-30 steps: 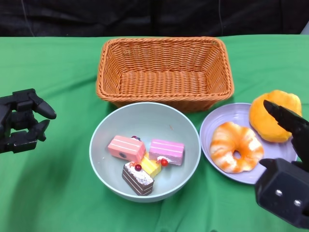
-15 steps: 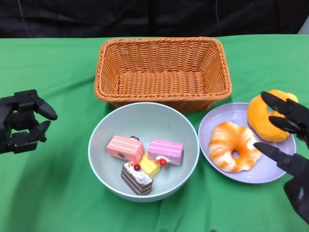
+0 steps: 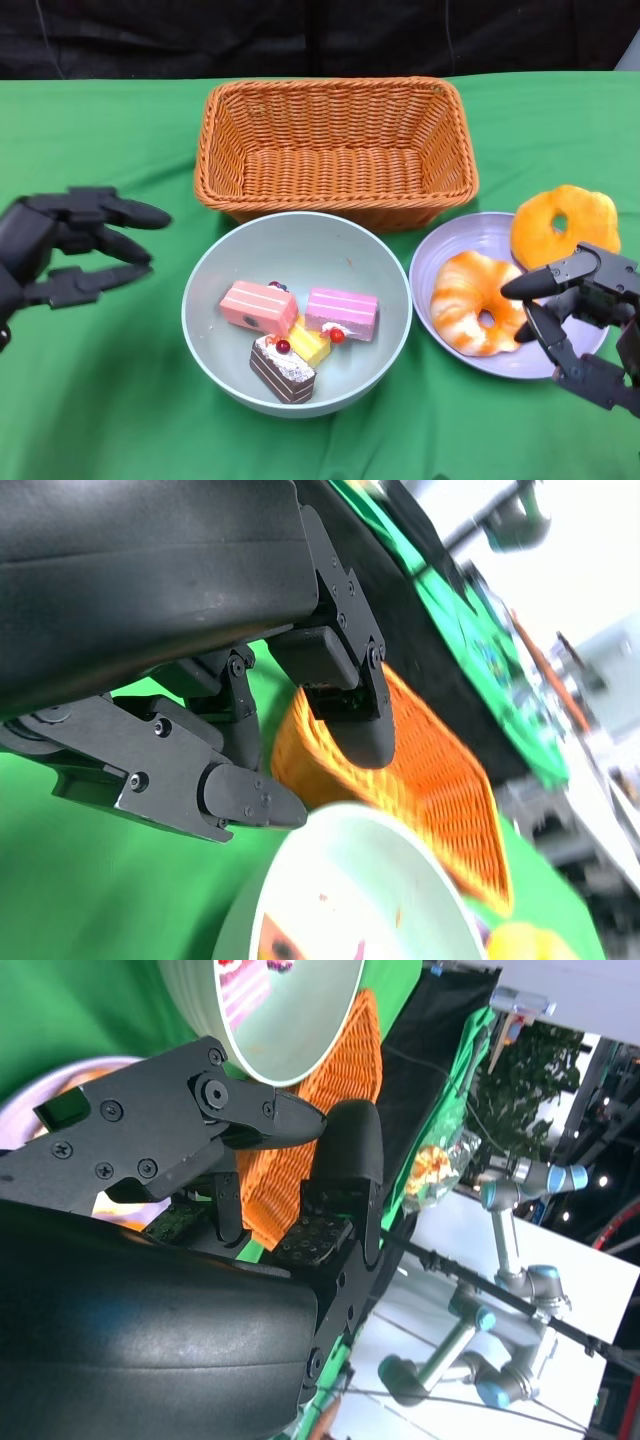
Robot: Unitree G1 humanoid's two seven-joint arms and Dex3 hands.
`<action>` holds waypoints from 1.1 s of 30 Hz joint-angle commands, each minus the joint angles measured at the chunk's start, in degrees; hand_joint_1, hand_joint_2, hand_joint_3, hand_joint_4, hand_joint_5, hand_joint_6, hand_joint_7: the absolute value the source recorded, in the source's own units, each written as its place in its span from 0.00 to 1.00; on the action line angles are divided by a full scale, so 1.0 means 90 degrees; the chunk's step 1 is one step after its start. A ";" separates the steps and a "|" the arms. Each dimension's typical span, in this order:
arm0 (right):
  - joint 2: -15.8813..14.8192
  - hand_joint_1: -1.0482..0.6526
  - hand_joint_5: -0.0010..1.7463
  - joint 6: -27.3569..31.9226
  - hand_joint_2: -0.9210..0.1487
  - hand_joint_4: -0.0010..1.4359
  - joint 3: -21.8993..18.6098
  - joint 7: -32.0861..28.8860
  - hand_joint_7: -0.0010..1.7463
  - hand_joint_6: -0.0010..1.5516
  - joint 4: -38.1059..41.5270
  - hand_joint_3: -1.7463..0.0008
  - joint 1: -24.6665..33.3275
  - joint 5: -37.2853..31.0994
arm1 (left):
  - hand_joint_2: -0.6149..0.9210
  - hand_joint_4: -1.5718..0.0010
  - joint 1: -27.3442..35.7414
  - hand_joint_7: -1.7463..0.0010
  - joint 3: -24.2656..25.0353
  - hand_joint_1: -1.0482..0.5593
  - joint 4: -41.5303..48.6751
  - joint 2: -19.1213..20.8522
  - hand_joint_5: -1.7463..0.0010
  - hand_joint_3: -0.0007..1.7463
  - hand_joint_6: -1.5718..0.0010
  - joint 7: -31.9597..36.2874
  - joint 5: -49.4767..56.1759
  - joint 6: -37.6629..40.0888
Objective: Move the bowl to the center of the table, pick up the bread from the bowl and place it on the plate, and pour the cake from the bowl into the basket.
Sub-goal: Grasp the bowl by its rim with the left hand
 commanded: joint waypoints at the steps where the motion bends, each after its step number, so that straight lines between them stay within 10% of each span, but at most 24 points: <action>1: -0.0012 0.60 0.84 -0.0077 0.22 0.55 -0.0004 0.0019 0.69 0.49 0.0040 0.52 0.0033 0.0122 | 0.99 0.66 0.0163 1.00 -0.0317 0.35 -0.0410 0.0289 0.89 0.03 0.63 -0.0669 -0.0021 -0.0507; 16: 0.0090 0.60 0.85 -0.0049 0.19 0.53 -0.0014 -0.0057 0.70 0.48 0.0214 0.55 -0.0045 0.0255 | 0.93 0.46 -0.0073 0.97 -0.0708 0.30 0.0033 0.0593 0.94 0.00 0.47 0.0611 0.2294 -0.4246; 33: 0.0110 0.61 0.85 -0.0041 0.17 0.53 -0.0005 -0.0014 0.70 0.47 0.0272 0.56 -0.0068 0.0340 | 0.91 0.32 -0.0278 0.98 -0.1209 0.33 -0.0747 0.1031 0.95 0.00 0.34 0.4473 0.6217 -0.3895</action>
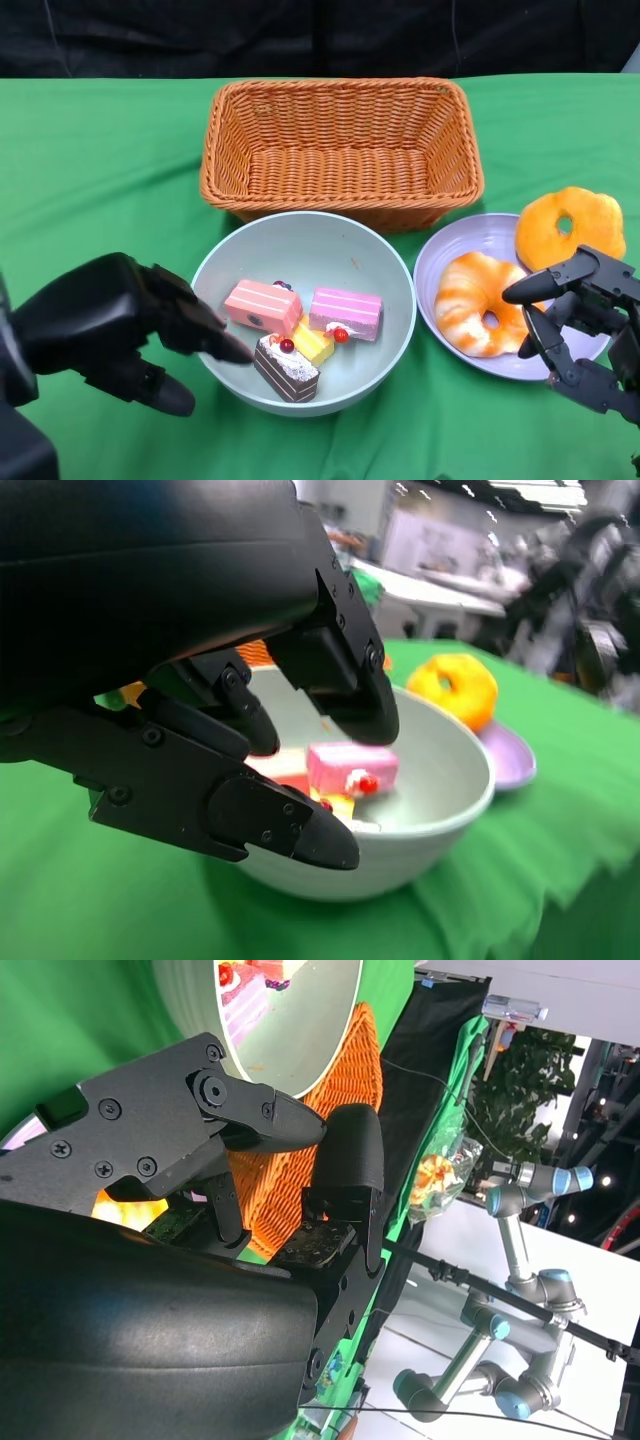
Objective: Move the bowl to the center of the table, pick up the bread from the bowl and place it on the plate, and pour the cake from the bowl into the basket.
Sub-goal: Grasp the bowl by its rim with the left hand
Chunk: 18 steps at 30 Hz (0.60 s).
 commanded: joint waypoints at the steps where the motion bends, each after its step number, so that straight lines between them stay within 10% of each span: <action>1: 0.0006 0.61 0.85 -0.0036 0.17 0.52 -0.0026 0.0002 0.70 0.47 0.0017 0.56 -0.0013 0.0113 | 0.91 0.31 -0.0155 0.98 -0.0358 0.33 -0.0223 0.0317 0.95 0.00 0.34 0.1220 0.0851 0.0261; 8: -0.0002 0.61 0.84 -0.0143 0.19 0.53 0.0018 -0.0064 0.70 0.47 0.0006 0.54 0.0021 -0.0080 | 0.93 0.35 -0.0192 1.00 -0.1861 0.39 -0.0774 0.0533 0.99 0.01 0.41 0.3162 0.2275 0.2038; 18: -0.0006 0.61 0.84 -0.0141 0.21 0.53 0.0027 -0.0087 0.69 0.48 0.0003 0.52 0.0026 -0.0075 | 0.94 0.35 -0.0448 1.00 -0.3006 0.40 -0.0666 0.0793 0.99 0.00 0.42 0.4072 0.2141 0.2552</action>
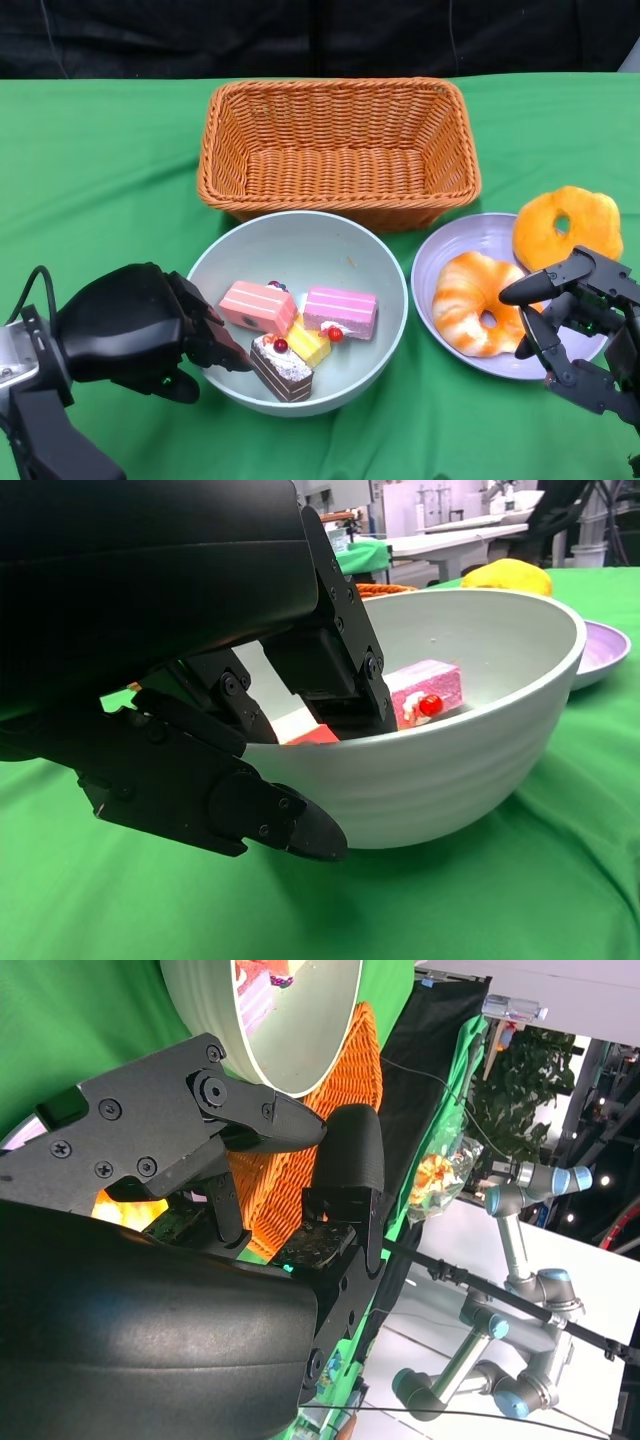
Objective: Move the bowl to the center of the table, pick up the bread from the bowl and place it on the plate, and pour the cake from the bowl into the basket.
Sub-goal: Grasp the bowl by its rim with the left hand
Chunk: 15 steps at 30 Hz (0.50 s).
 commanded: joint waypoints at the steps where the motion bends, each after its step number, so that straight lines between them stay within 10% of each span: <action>1: -0.0009 0.61 0.84 -0.0090 0.21 0.53 -0.0022 -0.0048 0.69 0.48 -0.0018 0.52 0.0024 -0.0013 | 0.94 0.35 -0.0119 1.00 -0.0254 0.40 0.0078 0.0223 0.99 0.00 0.42 0.0231 -0.0081 0.0100; 15: -0.0012 0.61 0.84 -0.0090 0.22 0.53 -0.0019 -0.0053 0.69 0.48 -0.0018 0.51 0.0025 -0.0013 | 0.94 0.35 -0.0250 1.00 -0.0761 0.40 0.0136 0.0338 1.00 0.00 0.42 0.0491 -0.0303 0.0262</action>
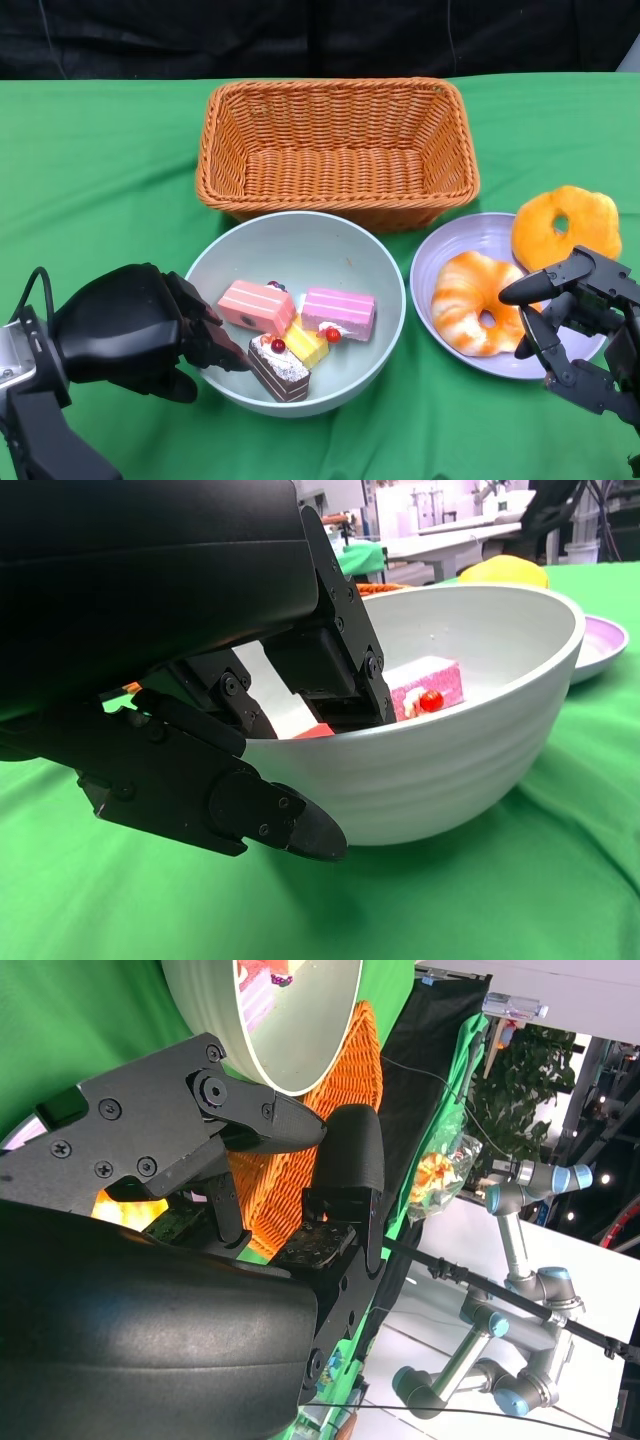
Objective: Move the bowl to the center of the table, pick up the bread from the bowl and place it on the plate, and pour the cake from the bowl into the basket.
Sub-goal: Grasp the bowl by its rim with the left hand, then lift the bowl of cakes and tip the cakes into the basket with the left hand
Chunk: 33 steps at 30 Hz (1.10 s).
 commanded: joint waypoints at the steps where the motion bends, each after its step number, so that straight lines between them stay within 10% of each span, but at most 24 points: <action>1: -0.0012 0.61 0.84 -0.0090 0.22 0.53 -0.0025 -0.0041 0.69 0.48 -0.0018 0.51 0.0024 -0.0004 | 0.94 0.35 -0.0109 1.00 -0.0111 0.40 0.0040 0.0191 1.00 0.00 0.42 0.0103 -0.0067 0.0044; 14: -0.0024 0.61 0.83 -0.0320 0.26 0.55 -0.0011 -0.0187 0.69 0.48 -0.0040 0.48 0.0096 -0.0345 | 0.97 0.29 -0.0301 0.96 -0.1047 0.50 0.1117 -0.0862 0.98 0.00 0.29 0.0734 -0.0117 0.0326; 17: -0.0006 0.62 0.81 -0.0371 0.26 0.55 0.0009 -0.0251 0.67 0.49 0.0057 0.48 0.0068 -0.0455 | 0.94 0.45 -0.0354 0.54 -0.0673 0.58 0.1725 -0.0941 0.26 0.24 0.38 0.0081 -0.1167 -0.0844; 19: -0.0005 0.62 0.81 -0.0400 0.26 0.55 0.0011 -0.0261 0.67 0.49 0.0082 0.48 0.0062 -0.0461 | 0.93 0.48 -0.0363 0.47 -0.0595 0.59 0.1814 -0.0951 0.17 0.28 0.42 -0.0178 -0.1415 -0.1023; 33: -0.0056 0.61 0.80 -0.0510 0.25 0.55 -0.0016 -0.0272 0.66 0.49 0.0232 0.49 0.0037 -0.0459 | 0.89 0.47 -0.0066 0.42 0.0059 0.58 0.1491 -0.0557 0.17 0.37 0.43 -0.1458 -0.2754 -0.2175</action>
